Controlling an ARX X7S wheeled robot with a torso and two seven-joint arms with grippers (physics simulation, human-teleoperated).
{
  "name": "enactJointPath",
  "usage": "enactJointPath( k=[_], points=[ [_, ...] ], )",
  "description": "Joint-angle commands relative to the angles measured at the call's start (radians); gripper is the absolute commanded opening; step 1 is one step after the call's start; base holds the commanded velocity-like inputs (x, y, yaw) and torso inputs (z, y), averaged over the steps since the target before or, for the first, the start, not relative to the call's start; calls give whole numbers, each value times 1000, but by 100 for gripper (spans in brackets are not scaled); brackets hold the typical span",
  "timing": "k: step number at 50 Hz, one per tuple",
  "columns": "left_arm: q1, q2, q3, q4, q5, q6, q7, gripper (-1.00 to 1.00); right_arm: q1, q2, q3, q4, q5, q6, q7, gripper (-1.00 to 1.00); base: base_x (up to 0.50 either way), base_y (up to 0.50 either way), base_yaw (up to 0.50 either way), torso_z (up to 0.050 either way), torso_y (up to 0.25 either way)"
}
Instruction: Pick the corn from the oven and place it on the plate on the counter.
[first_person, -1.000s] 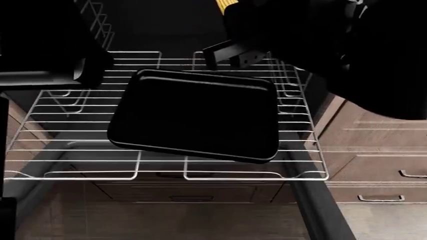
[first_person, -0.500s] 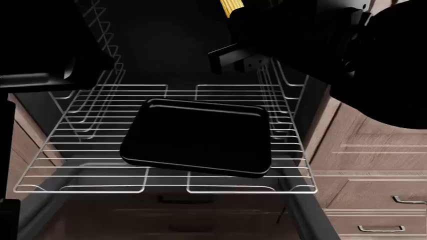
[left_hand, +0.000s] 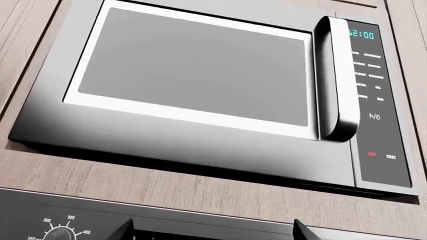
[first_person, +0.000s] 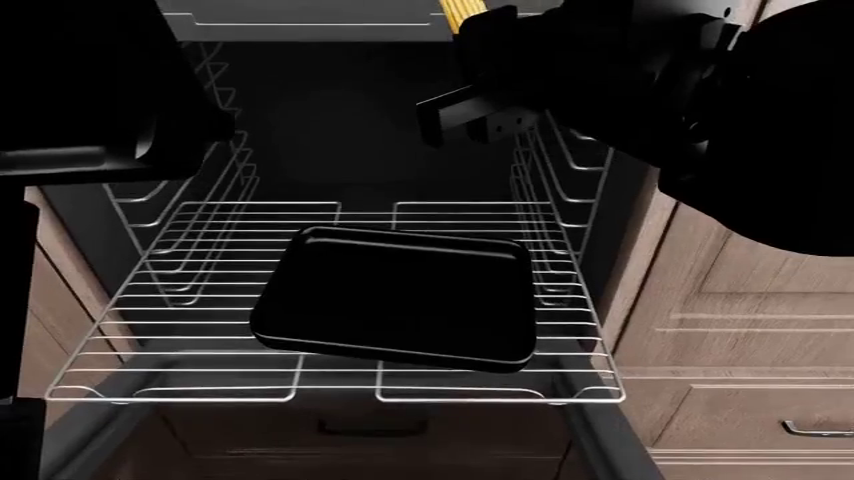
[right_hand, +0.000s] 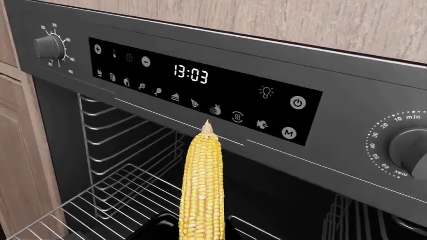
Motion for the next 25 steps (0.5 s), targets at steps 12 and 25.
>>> enactJointPath(
  k=[12, 25],
  points=[
    [-22, 18, 9, 26, 22, -41, -16, 100, -5, 0, -3, -12, -22, -12, -18, -100, 0, 0, 0, 0, 83],
    [-24, 19, 22, 32, 31, -41, -18, 100, 11, 5, -15, -10, -50, -4, -33, -100, -1, 422, 0, 0, 0]
  ],
)
